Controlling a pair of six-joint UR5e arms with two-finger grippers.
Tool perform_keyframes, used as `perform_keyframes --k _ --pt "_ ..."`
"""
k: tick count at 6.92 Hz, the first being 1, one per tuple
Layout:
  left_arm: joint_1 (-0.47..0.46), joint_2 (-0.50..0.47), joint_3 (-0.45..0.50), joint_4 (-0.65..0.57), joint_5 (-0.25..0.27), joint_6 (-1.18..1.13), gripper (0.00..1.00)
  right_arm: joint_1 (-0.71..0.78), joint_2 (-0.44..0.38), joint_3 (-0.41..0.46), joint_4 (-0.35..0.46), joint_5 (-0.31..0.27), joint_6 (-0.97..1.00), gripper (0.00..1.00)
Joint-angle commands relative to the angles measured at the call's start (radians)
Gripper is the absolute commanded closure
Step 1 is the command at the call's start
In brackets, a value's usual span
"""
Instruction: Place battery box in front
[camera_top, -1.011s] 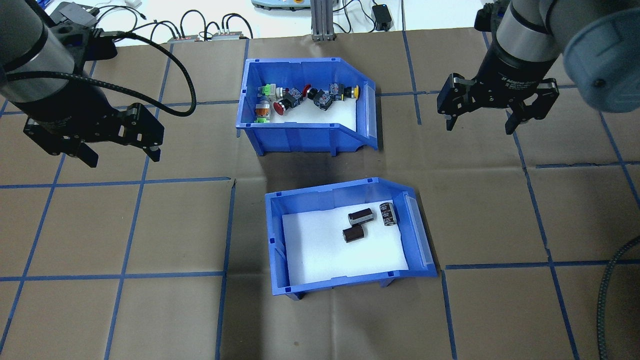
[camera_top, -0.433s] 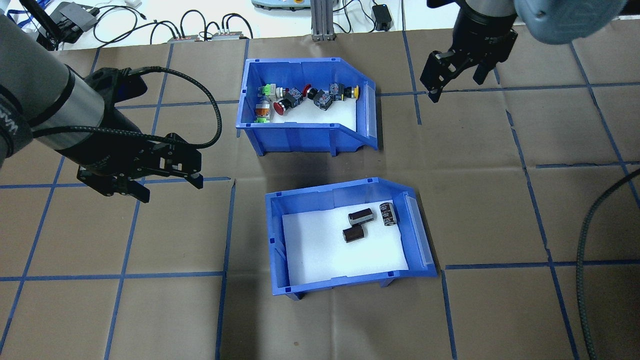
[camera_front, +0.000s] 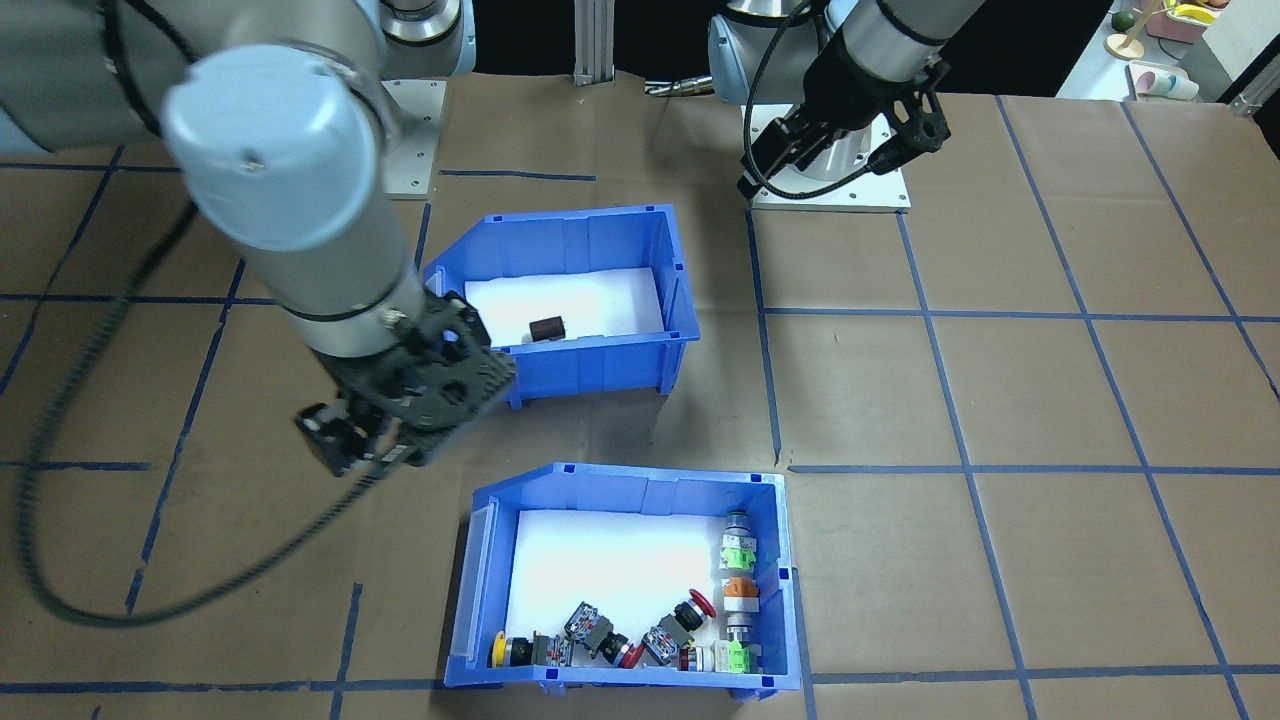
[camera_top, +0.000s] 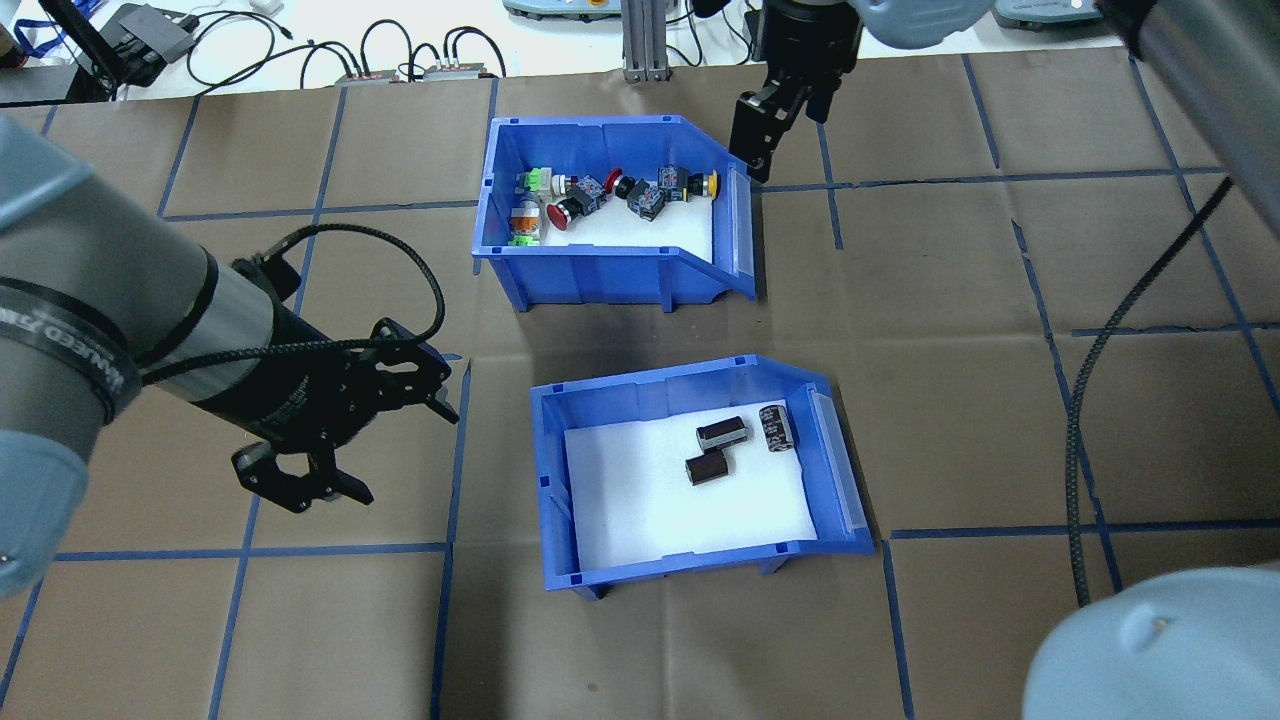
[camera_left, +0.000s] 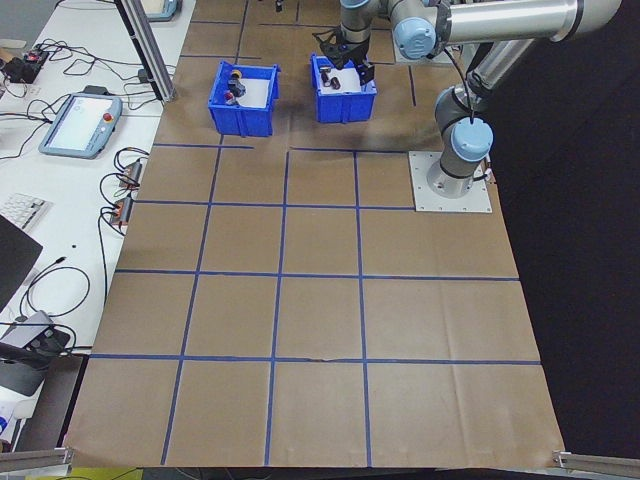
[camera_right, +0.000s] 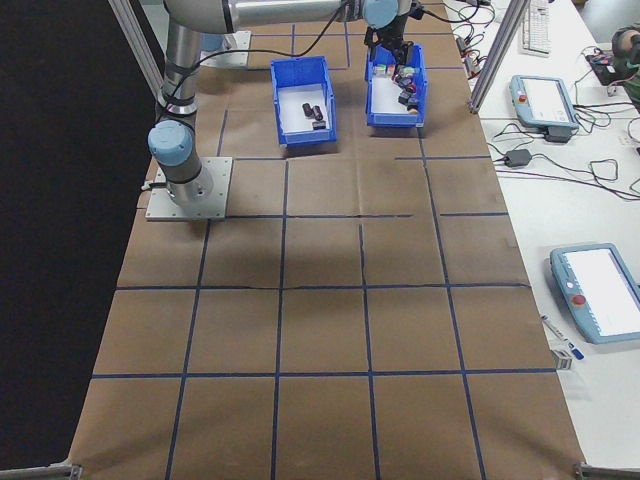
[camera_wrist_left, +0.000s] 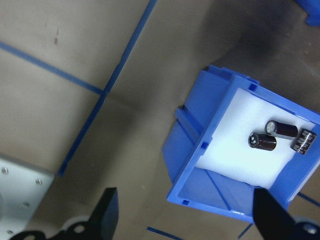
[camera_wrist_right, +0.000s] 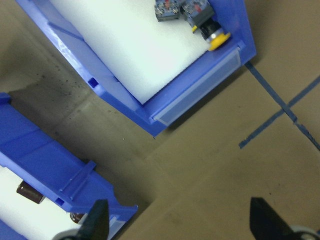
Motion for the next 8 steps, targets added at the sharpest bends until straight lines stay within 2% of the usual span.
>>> perform_keyframes --k 1,2,3,5,7,8 --pt "-0.109 0.002 -0.083 0.071 -0.002 -0.548 0.05 0.127 0.104 -0.086 -0.066 0.002 -0.171 0.00" --pt "-0.158 0.002 -0.120 0.083 -0.002 -0.723 0.05 0.179 0.133 -0.096 -0.075 0.000 -0.197 0.00" --pt "-0.213 -0.004 -0.163 0.196 -0.002 -0.863 0.05 0.220 0.153 -0.096 -0.078 0.002 -0.203 0.00" --pt "-0.302 -0.057 -0.202 0.296 -0.003 -1.078 0.04 0.270 0.199 -0.096 -0.112 -0.007 -0.226 0.00" --pt "-0.379 -0.105 -0.252 0.481 -0.005 -1.219 0.02 0.270 0.242 -0.081 -0.135 -0.007 -0.241 0.00" --pt "-0.387 -0.128 -0.265 0.503 -0.008 -1.245 0.01 0.276 0.271 -0.079 -0.155 -0.009 -0.235 0.00"
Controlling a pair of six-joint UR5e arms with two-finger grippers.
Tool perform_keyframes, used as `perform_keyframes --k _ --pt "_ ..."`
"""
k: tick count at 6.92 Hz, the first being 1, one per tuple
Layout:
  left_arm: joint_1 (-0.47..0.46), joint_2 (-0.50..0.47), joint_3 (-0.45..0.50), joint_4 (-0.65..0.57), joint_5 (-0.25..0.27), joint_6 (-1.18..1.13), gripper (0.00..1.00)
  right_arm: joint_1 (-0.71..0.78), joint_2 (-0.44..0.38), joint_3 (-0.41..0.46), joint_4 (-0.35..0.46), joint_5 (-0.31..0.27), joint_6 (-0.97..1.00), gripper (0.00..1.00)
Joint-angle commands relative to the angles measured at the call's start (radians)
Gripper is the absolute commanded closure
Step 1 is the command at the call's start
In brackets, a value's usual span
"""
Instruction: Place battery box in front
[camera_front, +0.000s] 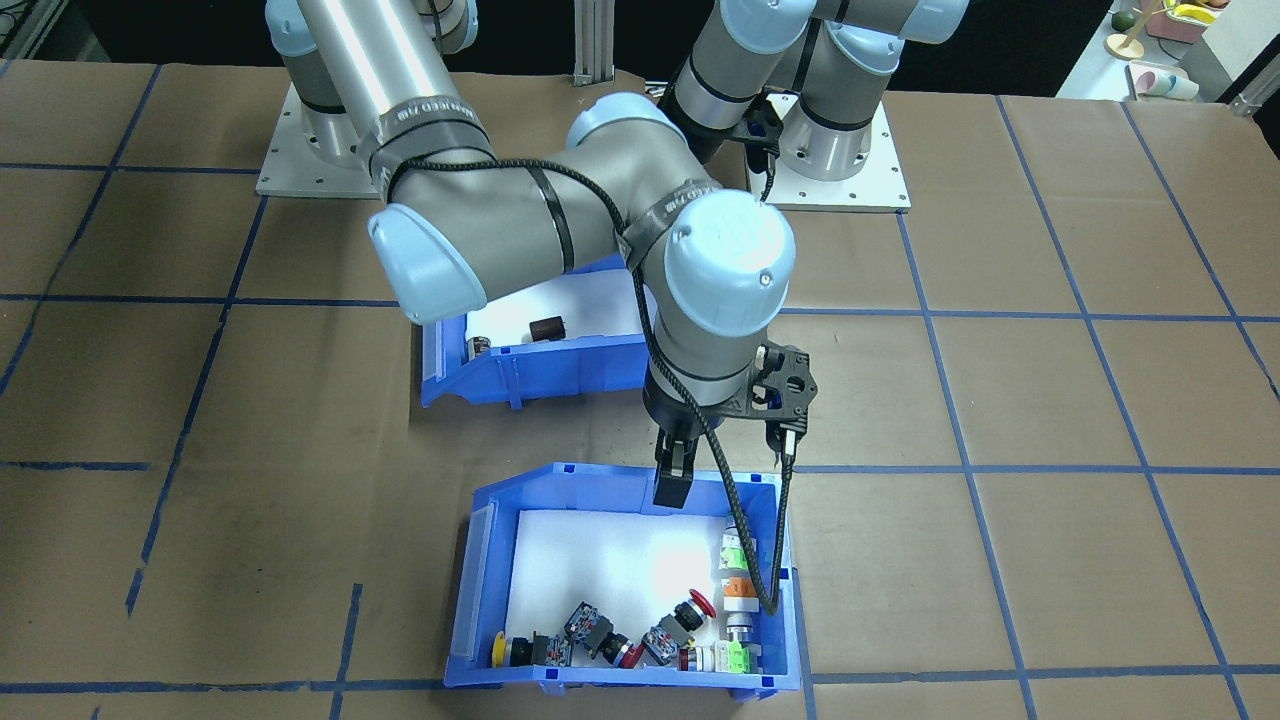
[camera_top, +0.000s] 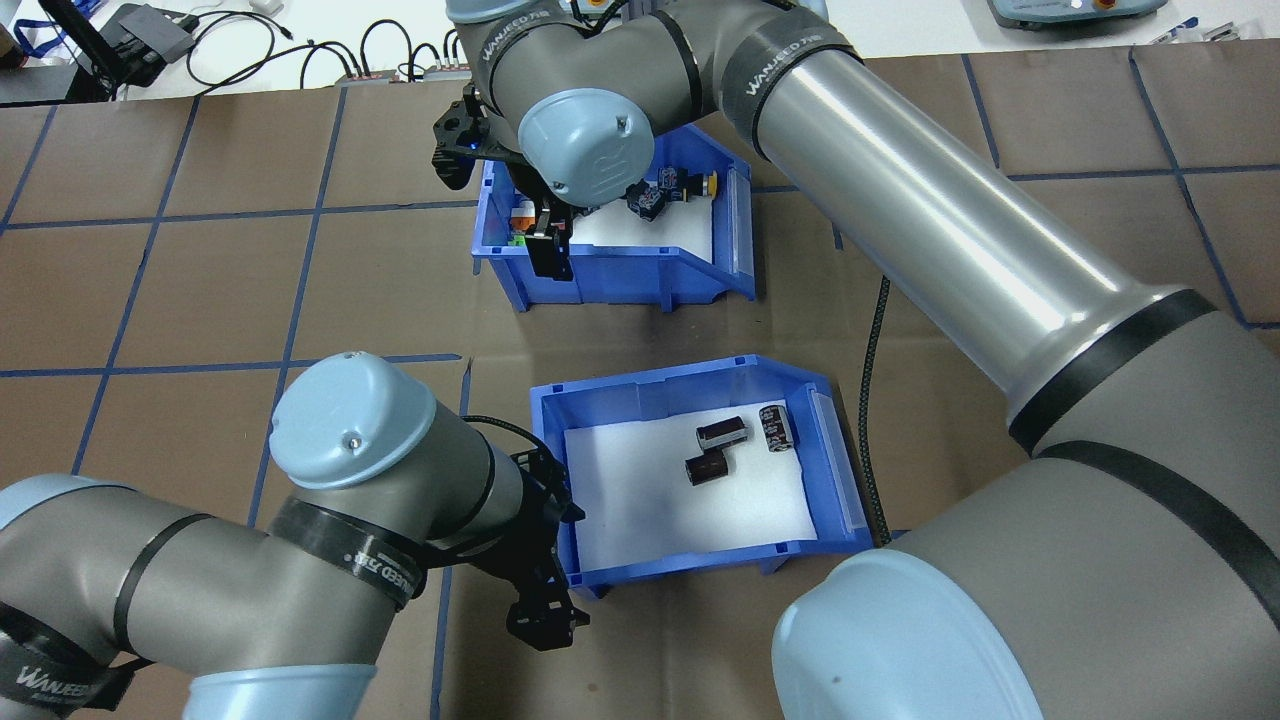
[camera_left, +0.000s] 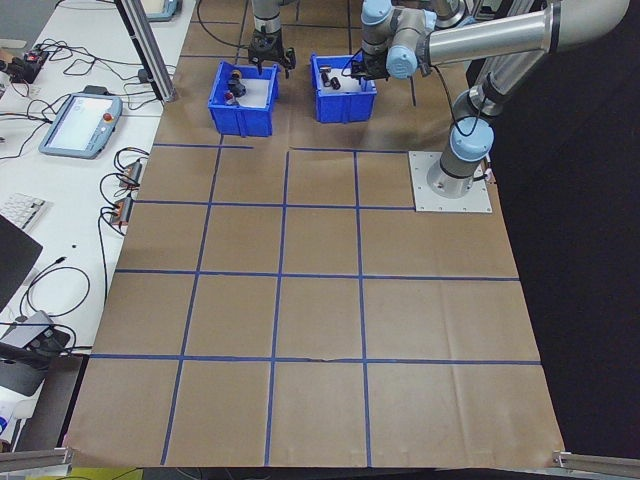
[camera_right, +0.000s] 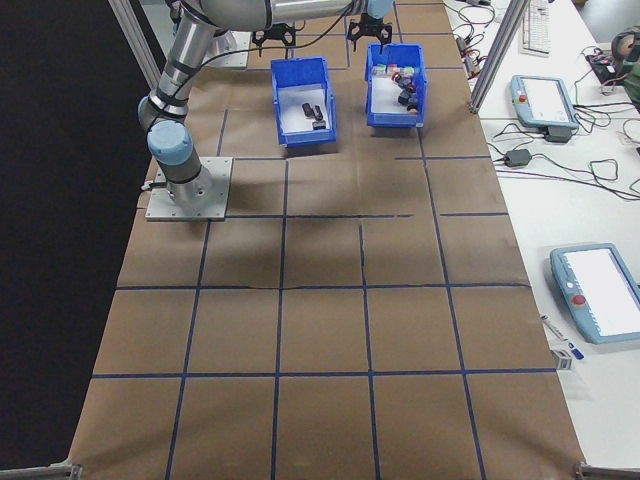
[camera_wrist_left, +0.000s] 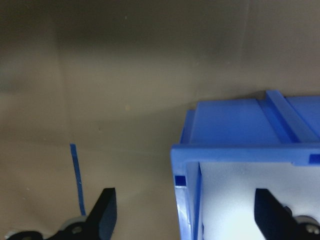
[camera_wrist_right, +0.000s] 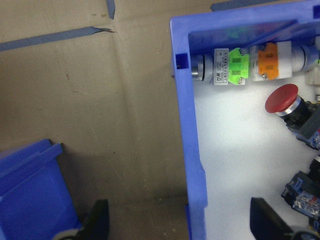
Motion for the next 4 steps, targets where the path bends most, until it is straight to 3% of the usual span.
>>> perform_keyframes --k 1,2,3,4 --pt "-0.025 -0.049 -0.011 0.089 -0.003 -0.062 0.01 0.018 0.057 0.016 -0.036 -0.003 -0.001 0.00" --pt "-0.036 -0.072 -0.008 0.136 -0.003 -0.080 0.01 0.019 0.057 0.063 -0.089 -0.004 -0.001 0.00" --pt "-0.054 -0.096 -0.008 0.143 -0.003 -0.088 0.01 0.013 0.053 0.094 -0.194 -0.009 -0.003 0.00" --pt "-0.086 -0.127 -0.006 0.156 -0.003 -0.109 0.00 0.013 0.050 0.093 -0.200 -0.009 -0.001 0.02"
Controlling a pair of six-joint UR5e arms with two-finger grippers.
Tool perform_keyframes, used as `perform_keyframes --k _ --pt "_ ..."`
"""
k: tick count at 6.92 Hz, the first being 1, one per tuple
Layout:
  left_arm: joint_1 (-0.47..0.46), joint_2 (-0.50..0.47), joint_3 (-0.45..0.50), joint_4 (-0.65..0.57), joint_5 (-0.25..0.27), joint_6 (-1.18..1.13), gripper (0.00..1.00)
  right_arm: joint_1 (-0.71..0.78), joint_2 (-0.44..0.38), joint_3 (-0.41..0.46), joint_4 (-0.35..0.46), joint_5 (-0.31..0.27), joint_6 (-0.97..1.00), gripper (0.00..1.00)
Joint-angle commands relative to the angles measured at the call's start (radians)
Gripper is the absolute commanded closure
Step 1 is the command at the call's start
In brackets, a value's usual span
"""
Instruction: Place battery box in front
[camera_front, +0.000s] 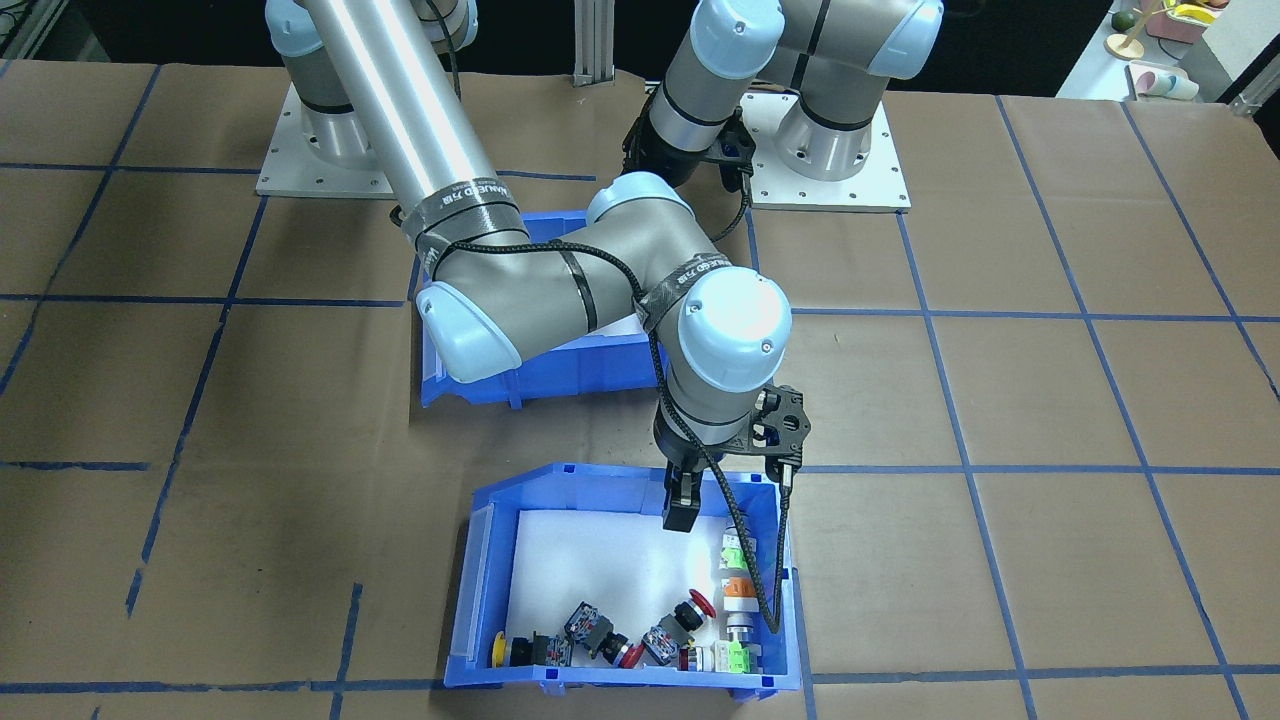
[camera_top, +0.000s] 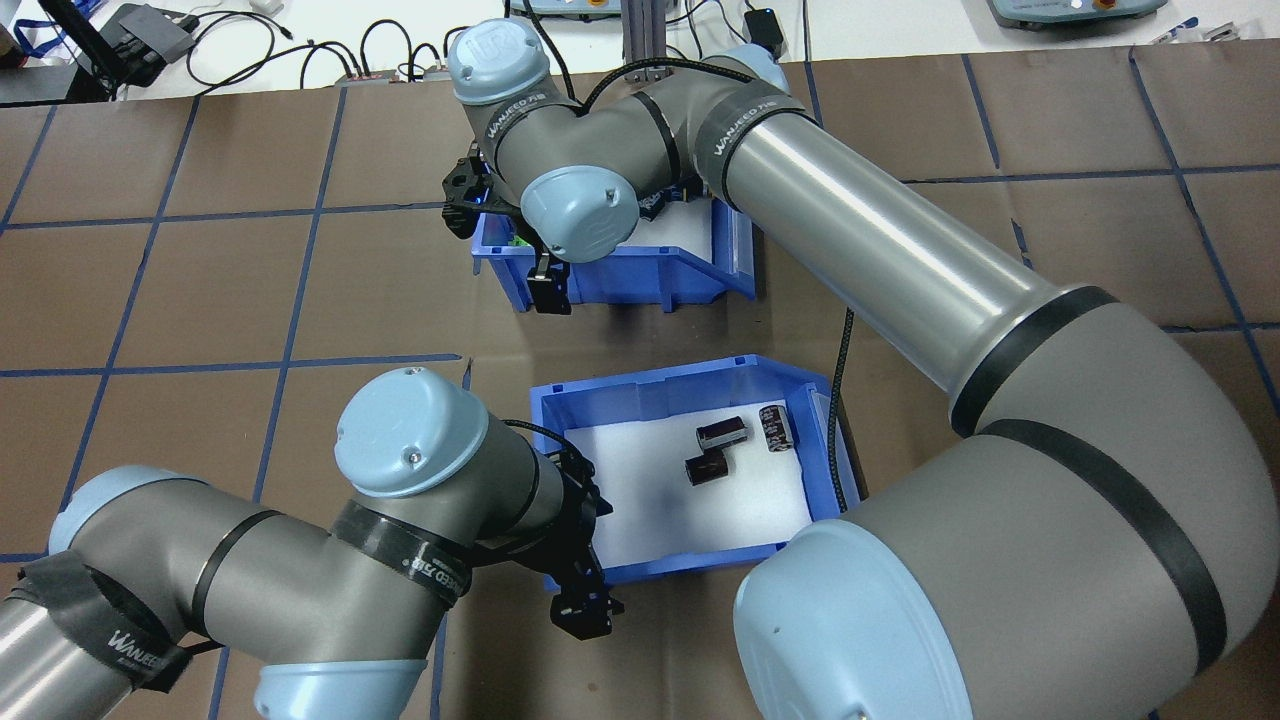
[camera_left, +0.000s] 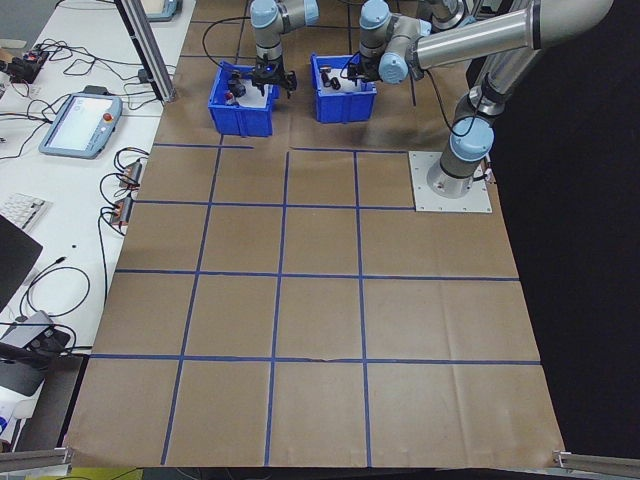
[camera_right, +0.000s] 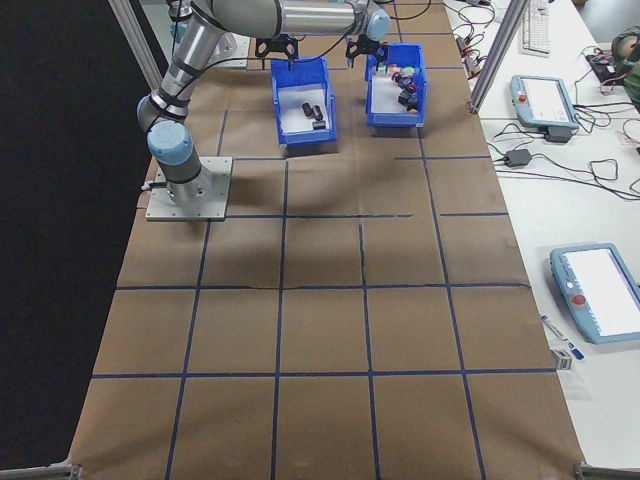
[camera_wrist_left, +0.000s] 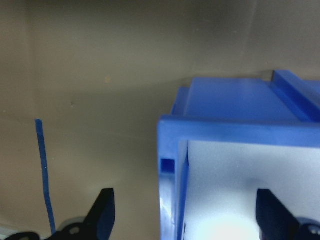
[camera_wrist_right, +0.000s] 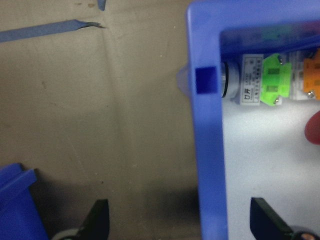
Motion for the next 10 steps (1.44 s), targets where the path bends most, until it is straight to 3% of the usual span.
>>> perform_keyframes --k 1,2,3,4,6,8,9,10 --pt "-0.060 -0.054 0.002 0.051 0.003 -0.027 0.01 -0.004 -0.010 0.018 -0.039 -0.005 0.001 0.39" --pt "-0.069 -0.072 0.003 0.077 0.003 -0.027 0.01 -0.004 -0.012 0.015 -0.027 -0.041 -0.001 0.73" --pt "-0.076 -0.107 0.020 0.100 0.002 -0.029 0.01 -0.004 -0.012 0.018 -0.022 -0.045 -0.002 0.81" --pt "-0.080 -0.127 0.032 0.104 0.001 -0.048 0.01 -0.006 -0.019 0.015 -0.022 -0.049 -0.004 0.95" --pt "-0.097 -0.144 0.034 0.156 0.006 -0.052 0.01 -0.026 -0.045 -0.031 -0.022 -0.072 -0.035 0.99" --pt "-0.112 -0.163 0.037 0.184 0.002 -0.062 0.01 -0.122 -0.103 -0.074 0.092 -0.066 -0.164 0.99" --pt "-0.119 -0.164 0.042 0.186 0.000 -0.061 0.10 -0.185 -0.142 -0.055 0.117 -0.068 -0.280 0.99" --pt "-0.119 -0.164 0.054 0.218 -0.003 -0.059 0.48 -0.264 -0.189 -0.012 0.130 -0.074 -0.452 1.00"
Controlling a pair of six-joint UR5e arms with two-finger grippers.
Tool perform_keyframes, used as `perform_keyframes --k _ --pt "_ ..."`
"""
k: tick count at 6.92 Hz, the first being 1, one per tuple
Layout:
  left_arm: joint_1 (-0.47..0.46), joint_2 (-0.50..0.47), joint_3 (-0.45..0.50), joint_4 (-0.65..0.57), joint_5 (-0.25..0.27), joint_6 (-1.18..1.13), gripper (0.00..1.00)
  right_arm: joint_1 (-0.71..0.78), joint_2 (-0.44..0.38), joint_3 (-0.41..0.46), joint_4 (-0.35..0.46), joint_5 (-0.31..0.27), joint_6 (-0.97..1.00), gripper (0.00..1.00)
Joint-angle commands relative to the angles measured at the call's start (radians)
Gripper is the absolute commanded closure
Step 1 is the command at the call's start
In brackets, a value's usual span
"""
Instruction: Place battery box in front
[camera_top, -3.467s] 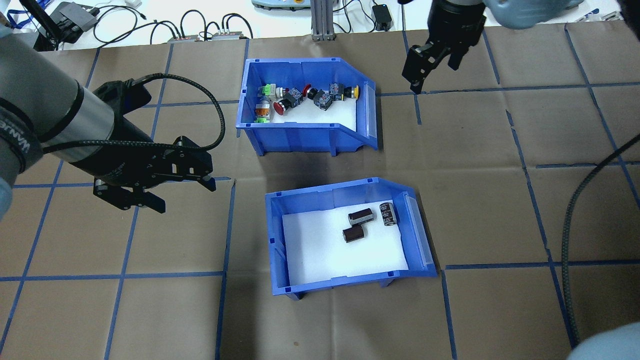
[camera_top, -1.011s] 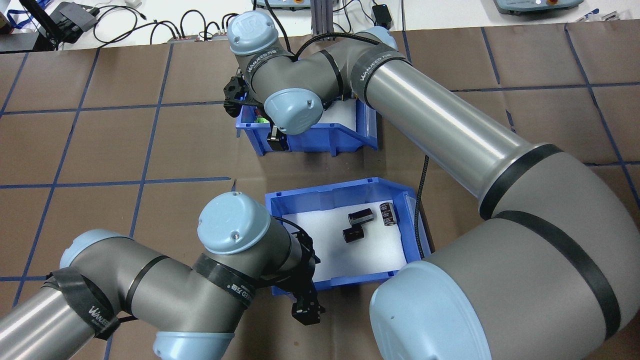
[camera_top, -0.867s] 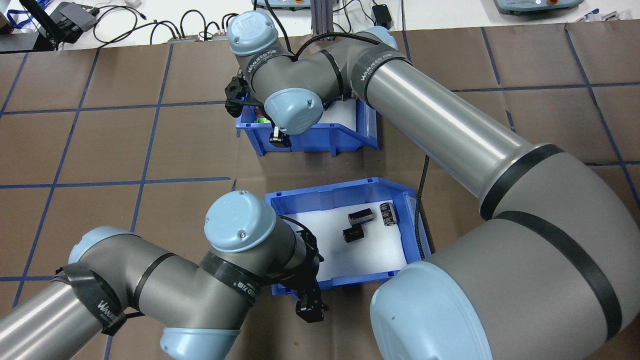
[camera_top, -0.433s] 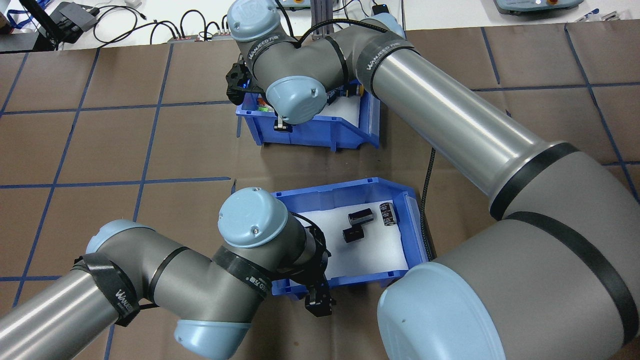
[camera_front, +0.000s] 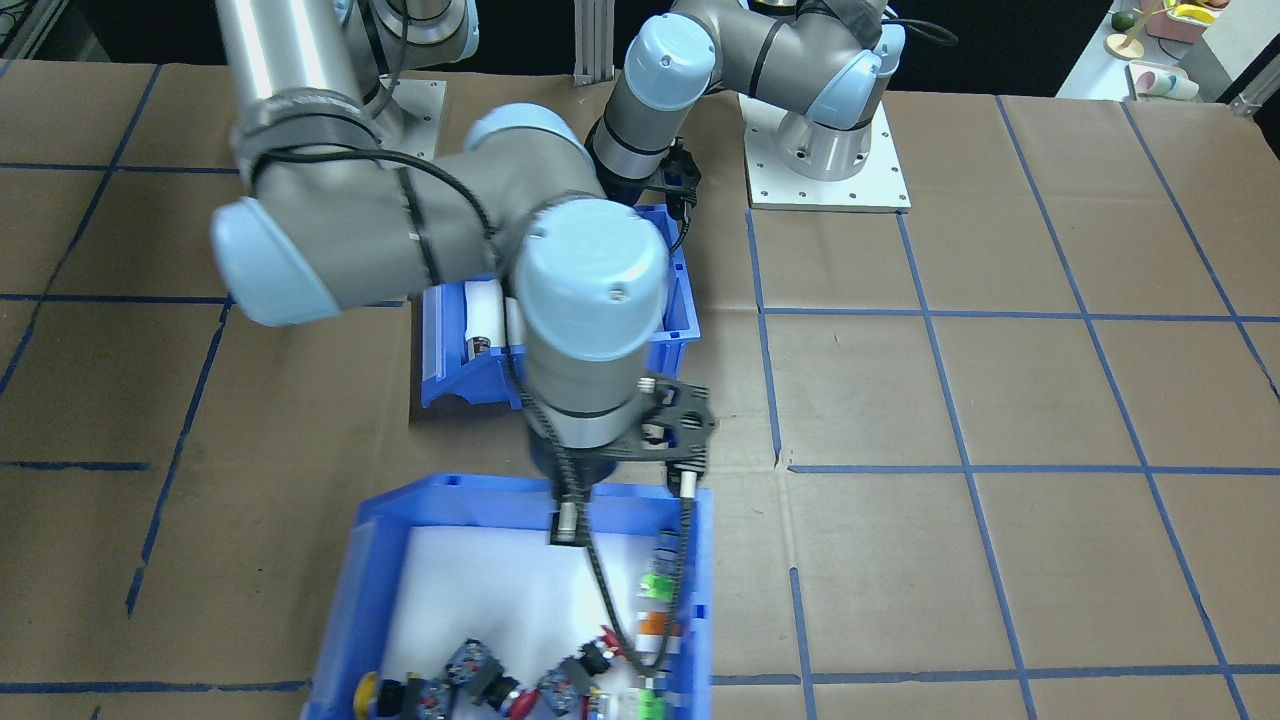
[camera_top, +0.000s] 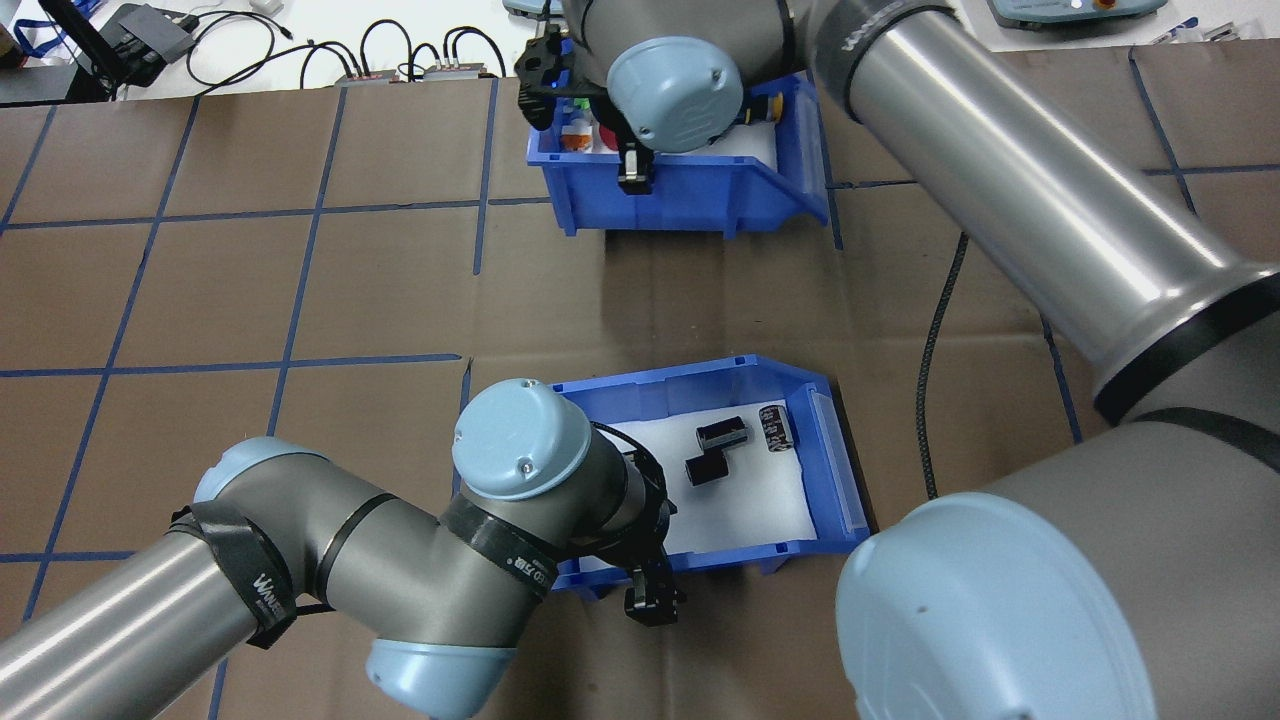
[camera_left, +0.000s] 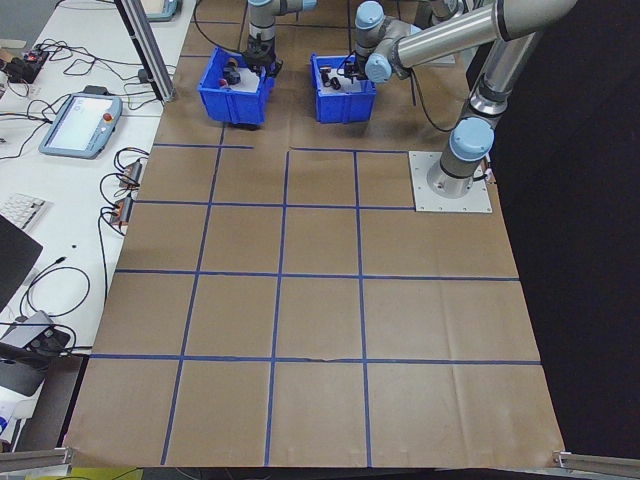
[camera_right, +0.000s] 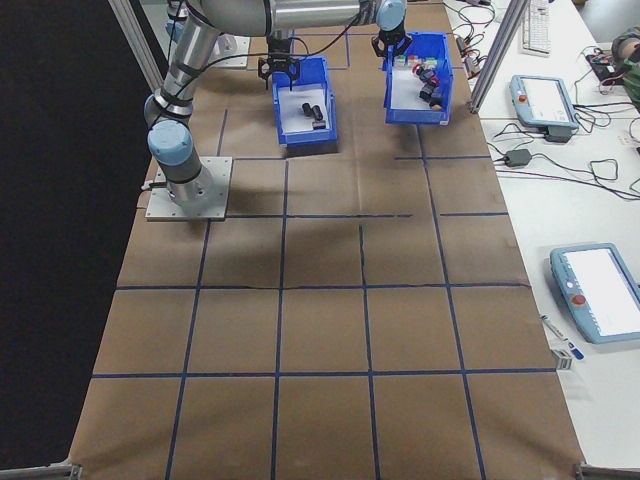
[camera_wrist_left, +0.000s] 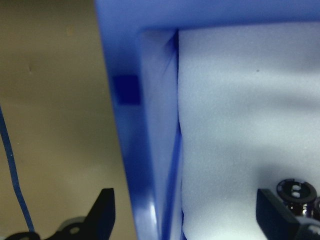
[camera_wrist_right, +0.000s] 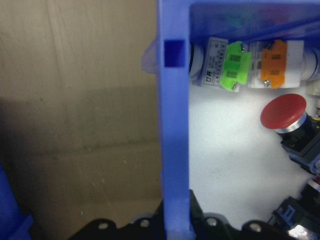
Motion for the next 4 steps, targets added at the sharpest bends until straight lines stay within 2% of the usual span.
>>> perform_keyframes --k 1,2,4 --pt "-0.003 -0.002 0.010 0.092 -0.081 0.003 0.84 -0.187 -0.113 0.109 0.024 -0.002 -0.302 1.00" --pt "-0.003 -0.002 0.010 0.096 -0.148 0.006 1.00 -0.286 -0.178 0.195 0.012 -0.002 -0.435 1.00" --pt "0.000 0.018 0.010 0.095 -0.126 0.024 1.00 -0.484 -0.291 0.327 0.010 0.007 -0.631 1.00"
